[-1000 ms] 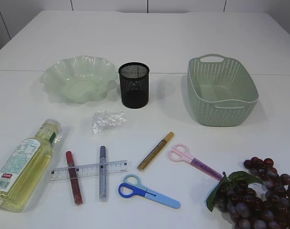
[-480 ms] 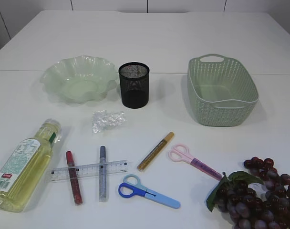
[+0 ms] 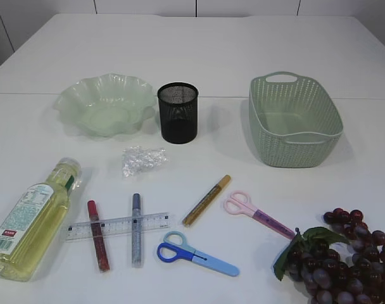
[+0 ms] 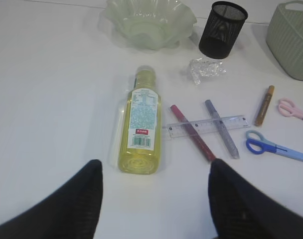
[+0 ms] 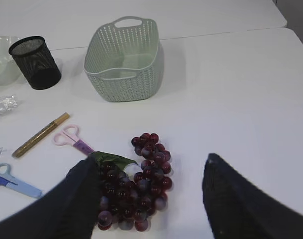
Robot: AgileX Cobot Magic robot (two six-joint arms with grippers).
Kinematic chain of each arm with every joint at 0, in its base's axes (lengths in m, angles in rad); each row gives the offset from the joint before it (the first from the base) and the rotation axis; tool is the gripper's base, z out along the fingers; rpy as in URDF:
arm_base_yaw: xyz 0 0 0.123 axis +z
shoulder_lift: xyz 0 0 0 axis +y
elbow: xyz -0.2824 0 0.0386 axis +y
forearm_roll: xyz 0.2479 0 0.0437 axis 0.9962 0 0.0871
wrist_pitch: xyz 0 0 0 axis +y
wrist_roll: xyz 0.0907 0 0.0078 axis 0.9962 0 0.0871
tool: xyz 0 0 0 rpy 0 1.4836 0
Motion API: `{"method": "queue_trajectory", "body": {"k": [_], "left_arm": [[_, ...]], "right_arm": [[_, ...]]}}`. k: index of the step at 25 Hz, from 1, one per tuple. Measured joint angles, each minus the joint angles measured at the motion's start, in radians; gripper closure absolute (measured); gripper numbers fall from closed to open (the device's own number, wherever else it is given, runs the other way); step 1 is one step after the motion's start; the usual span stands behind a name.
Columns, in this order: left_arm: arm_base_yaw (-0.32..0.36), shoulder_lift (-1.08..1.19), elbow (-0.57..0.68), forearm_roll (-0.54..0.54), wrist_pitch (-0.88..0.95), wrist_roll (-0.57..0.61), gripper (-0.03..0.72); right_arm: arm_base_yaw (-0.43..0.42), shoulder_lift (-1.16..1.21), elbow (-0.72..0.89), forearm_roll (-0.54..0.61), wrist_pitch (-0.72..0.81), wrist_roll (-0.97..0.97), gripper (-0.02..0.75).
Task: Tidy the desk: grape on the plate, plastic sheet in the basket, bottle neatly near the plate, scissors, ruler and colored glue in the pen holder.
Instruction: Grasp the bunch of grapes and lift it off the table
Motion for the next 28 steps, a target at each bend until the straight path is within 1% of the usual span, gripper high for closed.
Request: {"method": "queue_trajectory", "body": {"k": [2, 7, 13, 15, 20, 25, 28], "left_arm": [[0.0, 0.047, -0.007, -0.012, -0.036, 0.0, 0.201], [0.0, 0.2, -0.027, -0.022, -0.155, 0.0, 0.204], [0.0, 0.413, -0.028, -0.024, -0.259, 0.0, 0.216], [-0.004, 0.485, -0.028, -0.024, -0.284, 0.0, 0.216], [-0.037, 0.573, -0.028, -0.035, -0.379, 0.0, 0.217], [-0.047, 0.67, -0.028, -0.086, -0.389, 0.0, 0.218], [-0.047, 0.696, -0.028, -0.11, -0.387, 0.027, 0.218]], "right_arm": [[0.0, 0.07, -0.017, -0.005, 0.0, 0.003, 0.245], [0.0, 0.276, -0.025, -0.001, -0.001, 0.03, 0.254], [0.0, 0.561, -0.071, 0.114, -0.011, 0.103, 0.257], [0.0, 0.667, -0.089, 0.149, -0.033, 0.107, 0.257], [0.0, 0.878, -0.098, 0.179, -0.111, 0.11, 0.257], [0.0, 1.054, -0.099, 0.181, -0.164, 0.11, 0.257], [0.0, 1.146, -0.099, 0.183, -0.21, 0.11, 0.258]]}}
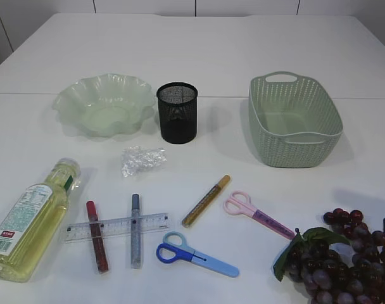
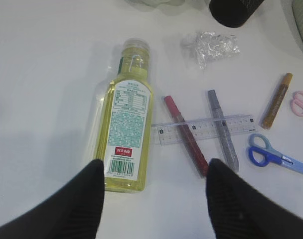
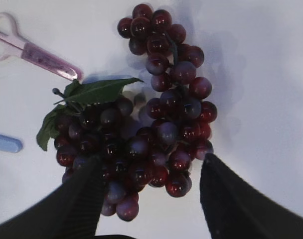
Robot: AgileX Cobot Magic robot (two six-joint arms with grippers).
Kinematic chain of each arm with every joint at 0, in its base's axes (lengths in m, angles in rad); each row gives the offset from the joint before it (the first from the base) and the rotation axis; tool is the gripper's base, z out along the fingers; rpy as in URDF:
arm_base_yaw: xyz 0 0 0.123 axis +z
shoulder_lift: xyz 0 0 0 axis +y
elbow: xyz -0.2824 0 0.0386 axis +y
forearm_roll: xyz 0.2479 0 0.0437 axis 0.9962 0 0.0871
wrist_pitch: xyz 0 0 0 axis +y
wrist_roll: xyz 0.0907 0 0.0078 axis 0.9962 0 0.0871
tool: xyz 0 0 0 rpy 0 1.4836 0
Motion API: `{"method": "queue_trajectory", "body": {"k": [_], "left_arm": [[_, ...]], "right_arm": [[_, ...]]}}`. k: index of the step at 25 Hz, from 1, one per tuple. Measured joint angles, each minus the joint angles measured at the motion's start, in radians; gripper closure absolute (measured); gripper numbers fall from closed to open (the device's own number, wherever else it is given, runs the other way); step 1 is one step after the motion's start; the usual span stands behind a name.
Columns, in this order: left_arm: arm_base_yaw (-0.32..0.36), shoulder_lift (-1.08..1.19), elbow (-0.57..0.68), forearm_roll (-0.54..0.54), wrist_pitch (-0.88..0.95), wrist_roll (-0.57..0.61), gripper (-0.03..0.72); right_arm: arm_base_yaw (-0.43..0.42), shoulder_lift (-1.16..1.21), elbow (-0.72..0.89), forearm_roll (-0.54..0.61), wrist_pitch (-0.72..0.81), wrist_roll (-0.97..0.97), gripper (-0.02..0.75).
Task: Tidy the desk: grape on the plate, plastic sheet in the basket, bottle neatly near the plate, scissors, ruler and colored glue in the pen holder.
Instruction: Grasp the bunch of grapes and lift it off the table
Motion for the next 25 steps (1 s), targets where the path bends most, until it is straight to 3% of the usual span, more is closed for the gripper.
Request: {"method": "queue_trajectory", "body": {"k": [8, 18, 25], "left_arm": [[0.0, 0.013, -0.085, -0.006, 0.015, 0.035, 0.219], [0.0, 0.172, -0.206, -0.006, 0.078, 0.076, 0.219], [0.0, 0.238, -0.212, -0.029, 0.179, 0.1, 0.219]], "right_arm": [[0.0, 0.204, -0.002, 0.0, -0.093, 0.0, 0.195], [0.0, 0.366, -0.005, -0.01, -0.178, 0.002, 0.189], [0.0, 0.432, -0.008, -0.035, -0.214, 0.007, 0.188]]}}
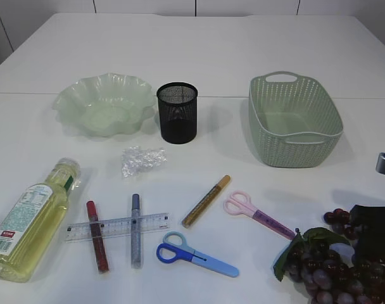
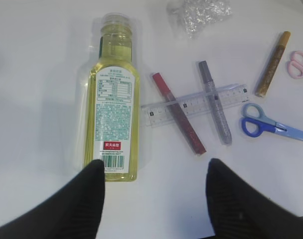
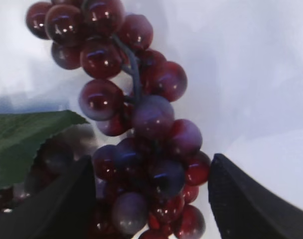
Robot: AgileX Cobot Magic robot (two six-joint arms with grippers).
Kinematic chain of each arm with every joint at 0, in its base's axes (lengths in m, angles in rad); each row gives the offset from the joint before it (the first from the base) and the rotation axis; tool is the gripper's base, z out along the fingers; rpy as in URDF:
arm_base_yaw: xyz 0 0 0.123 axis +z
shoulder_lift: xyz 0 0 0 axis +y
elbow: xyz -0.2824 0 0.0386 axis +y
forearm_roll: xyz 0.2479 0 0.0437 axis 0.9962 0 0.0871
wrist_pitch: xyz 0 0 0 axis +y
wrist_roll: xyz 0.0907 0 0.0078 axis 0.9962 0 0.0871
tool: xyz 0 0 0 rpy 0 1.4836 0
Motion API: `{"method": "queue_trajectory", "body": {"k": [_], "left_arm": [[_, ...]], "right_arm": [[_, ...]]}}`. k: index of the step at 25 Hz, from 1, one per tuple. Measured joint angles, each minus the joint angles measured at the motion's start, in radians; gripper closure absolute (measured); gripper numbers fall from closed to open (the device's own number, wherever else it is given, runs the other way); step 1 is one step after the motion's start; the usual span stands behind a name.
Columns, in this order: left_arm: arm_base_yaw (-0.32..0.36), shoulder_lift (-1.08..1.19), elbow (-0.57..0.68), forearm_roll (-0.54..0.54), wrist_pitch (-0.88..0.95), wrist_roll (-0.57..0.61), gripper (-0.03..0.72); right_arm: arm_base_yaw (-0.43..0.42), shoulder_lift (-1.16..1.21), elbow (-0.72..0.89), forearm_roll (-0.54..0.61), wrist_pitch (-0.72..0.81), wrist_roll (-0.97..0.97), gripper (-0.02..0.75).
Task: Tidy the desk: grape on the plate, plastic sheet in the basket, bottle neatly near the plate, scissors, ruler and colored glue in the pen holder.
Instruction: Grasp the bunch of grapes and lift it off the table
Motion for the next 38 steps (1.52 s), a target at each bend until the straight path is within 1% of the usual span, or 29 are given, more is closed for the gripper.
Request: {"method": "queue_trajectory", "body": {"k": [11, 14, 15, 18, 23, 27, 30, 33, 38], "left_arm": [[0.0, 0.0, 0.0, -0.005, -0.012, 0.008, 0.221], [0.0, 0.0, 0.0, -0.005, -0.015, 0.008, 0.222], [0.0, 0.0, 0.0, -0.005, -0.015, 0.008, 0.222], [0.0, 0.0, 0.0, -0.005, -0.015, 0.008, 0.225], [0.0, 0.0, 0.0, -0.005, -0.015, 0.008, 0.232], [0.0, 0.0, 0.0, -0.005, -0.015, 0.008, 0.233], [0.0, 0.0, 0.0, -0.005, -0.015, 0.008, 0.234], [0.0, 0.0, 0.0, -0.005, -0.015, 0.008, 0.235], [0.0, 0.0, 0.0, -0.005, -0.015, 0.009, 0.244]], "right_arm": [[0.0, 0.078, -0.002, 0.0, -0.074, 0.021, 0.186], [0.0, 0.082, -0.002, 0.001, -0.085, 0.021, 0.198], [0.0, 0.082, -0.002, 0.001, -0.089, 0.021, 0.209], [0.0, 0.082, -0.002, 0.005, -0.099, 0.021, 0.276], [0.0, 0.082, -0.002, 0.032, -0.108, 0.022, 0.419], [0.0, 0.082, -0.004, 0.036, -0.112, 0.022, 0.504], [0.0, 0.082, -0.004, 0.038, -0.112, 0.022, 0.551], [0.0, 0.082, -0.004, 0.038, -0.112, 0.022, 0.58], [0.0, 0.082, -0.006, 0.049, -0.103, -0.014, 0.606]]}}
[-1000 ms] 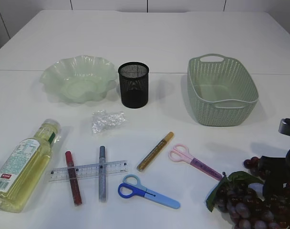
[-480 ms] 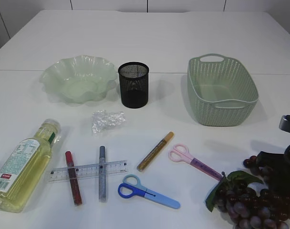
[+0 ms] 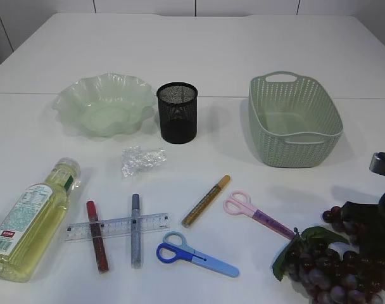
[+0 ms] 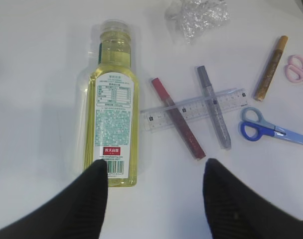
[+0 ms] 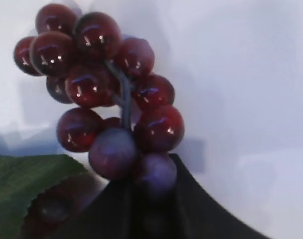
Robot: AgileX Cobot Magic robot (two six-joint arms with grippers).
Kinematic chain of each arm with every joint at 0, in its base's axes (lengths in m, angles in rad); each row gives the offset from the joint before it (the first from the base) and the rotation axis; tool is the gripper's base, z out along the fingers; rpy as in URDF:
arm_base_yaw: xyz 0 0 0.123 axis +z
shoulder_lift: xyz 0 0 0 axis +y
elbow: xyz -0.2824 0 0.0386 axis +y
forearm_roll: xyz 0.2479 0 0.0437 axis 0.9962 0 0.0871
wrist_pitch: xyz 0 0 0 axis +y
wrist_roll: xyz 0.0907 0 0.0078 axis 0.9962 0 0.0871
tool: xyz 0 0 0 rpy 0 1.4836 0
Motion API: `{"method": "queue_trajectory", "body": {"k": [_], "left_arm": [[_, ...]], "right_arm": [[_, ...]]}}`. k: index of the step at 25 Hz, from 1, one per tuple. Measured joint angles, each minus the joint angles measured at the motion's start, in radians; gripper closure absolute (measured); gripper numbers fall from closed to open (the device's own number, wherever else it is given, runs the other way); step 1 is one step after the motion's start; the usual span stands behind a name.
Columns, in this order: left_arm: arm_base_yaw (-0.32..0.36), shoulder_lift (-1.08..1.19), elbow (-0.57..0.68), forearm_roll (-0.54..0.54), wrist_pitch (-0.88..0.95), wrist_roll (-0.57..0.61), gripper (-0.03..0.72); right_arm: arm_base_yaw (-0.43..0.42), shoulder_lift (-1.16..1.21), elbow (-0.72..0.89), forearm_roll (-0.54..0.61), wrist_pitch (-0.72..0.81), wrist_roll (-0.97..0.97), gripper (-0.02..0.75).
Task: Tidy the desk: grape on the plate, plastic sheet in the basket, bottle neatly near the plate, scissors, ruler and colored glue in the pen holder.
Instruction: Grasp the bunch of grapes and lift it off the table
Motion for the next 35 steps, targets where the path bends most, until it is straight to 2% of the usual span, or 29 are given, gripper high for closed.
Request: {"method": "queue_trajectory", "body": {"k": [7, 16, 35], "left_arm": [[0.0, 0.0, 0.0, -0.002, 0.0, 0.002, 0.246], [0.0, 0.0, 0.0, -0.002, 0.0, 0.002, 0.252], [0.0, 0.0, 0.0, -0.002, 0.008, 0.002, 0.253]], "right_arm": [[0.0, -0.077, 0.0, 0.094, 0.039, -0.1, 0.615], [0.0, -0.268, 0.002, 0.293, 0.1, -0.272, 0.617], [0.0, -0.568, 0.007, 0.536, 0.283, -0.481, 0.619]]}}
